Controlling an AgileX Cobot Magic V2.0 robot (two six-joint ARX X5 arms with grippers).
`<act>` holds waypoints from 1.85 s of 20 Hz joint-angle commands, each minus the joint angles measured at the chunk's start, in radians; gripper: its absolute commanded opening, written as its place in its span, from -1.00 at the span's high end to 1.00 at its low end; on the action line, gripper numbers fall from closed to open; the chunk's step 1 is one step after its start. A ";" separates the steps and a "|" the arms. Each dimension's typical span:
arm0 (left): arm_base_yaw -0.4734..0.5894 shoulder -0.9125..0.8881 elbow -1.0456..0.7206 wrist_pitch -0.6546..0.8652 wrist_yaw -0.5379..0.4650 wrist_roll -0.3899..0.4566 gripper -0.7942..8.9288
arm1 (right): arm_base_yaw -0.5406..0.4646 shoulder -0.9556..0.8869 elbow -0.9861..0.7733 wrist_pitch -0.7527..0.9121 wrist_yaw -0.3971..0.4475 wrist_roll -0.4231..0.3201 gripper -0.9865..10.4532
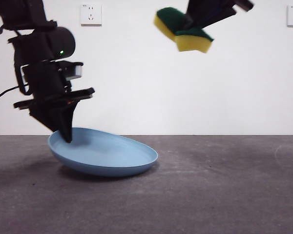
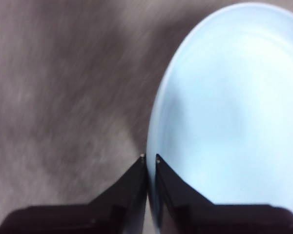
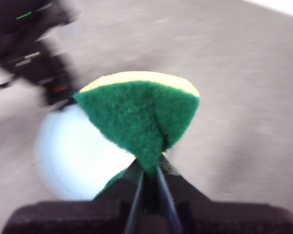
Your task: Pick up the plate,pick up the cloth,clean the plate with the cloth
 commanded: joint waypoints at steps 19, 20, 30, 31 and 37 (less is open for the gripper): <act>-0.036 -0.254 -0.060 -0.128 0.129 0.019 0.12 | -0.069 0.389 -0.008 -0.038 0.056 0.168 0.81; -0.042 -0.295 -0.060 -0.139 0.128 0.019 0.12 | -0.069 0.407 -0.008 -0.049 0.057 0.168 0.81; -0.055 -0.515 -0.060 -0.126 0.120 0.021 0.13 | -0.095 0.452 -0.008 -0.113 0.058 0.174 0.05; -0.055 -0.515 -0.060 -0.121 0.120 0.021 0.13 | -0.095 0.450 -0.008 -0.117 0.059 0.174 0.05; -0.055 -0.515 -0.060 -0.116 0.086 0.021 0.13 | -0.101 0.356 -0.008 -0.123 0.058 0.174 0.08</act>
